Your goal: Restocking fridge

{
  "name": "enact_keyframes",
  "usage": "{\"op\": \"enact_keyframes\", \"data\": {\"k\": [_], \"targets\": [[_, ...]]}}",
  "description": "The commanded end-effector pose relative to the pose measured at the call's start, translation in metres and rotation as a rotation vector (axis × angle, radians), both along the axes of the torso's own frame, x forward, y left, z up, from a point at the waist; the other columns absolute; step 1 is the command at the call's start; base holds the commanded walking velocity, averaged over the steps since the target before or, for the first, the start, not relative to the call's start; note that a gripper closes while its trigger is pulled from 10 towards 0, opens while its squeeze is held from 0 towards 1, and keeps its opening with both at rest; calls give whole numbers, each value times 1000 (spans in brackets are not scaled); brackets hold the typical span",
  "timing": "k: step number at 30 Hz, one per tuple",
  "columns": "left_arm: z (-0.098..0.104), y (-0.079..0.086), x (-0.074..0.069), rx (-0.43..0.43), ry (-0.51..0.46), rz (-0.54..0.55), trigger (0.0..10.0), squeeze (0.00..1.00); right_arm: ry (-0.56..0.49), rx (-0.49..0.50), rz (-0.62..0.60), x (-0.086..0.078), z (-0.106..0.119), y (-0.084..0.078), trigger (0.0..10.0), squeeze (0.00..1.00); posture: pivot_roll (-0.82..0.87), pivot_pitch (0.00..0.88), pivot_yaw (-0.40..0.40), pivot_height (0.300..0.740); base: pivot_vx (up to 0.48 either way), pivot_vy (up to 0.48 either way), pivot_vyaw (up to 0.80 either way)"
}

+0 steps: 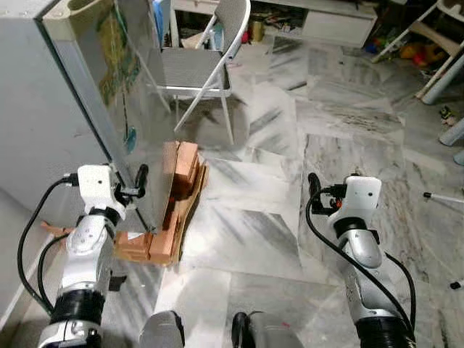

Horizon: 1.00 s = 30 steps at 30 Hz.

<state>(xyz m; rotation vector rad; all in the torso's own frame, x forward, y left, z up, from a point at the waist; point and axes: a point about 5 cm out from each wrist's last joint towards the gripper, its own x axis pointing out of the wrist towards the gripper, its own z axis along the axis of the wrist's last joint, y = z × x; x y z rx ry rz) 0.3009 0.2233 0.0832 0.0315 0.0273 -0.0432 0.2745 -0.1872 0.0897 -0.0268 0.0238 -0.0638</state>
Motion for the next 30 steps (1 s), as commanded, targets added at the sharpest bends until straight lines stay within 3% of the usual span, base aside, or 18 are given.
{"op": "enact_keyframes", "data": {"k": [1, 6, 17, 30], "targets": [[2, 1, 4, 31, -6, -4, 10000, 0, -9, -10, -15, -1, 4, -4, 10000, 0, 19, 131, -73, 740, 0, 0, 0], [12, 6, 23, 31, -27, 50, 10000, 0, -10, -24, -17, -5, 7, -8, 10000, 0, -7, 144, -83, 740, 0, 0, 0], [27, -3, 51, 32, -45, 73, 10000, 0, 0, -51, -17, -13, 12, -15, 10000, 0, -54, 164, -89, 740, 0, 0, 0], [28, 16, 52, 80, -29, 158, 10000, 0, 11, -47, -21, -15, 11, -13, 10000, 0, -46, 167, -77, 740, 0, 0, 0]]}}
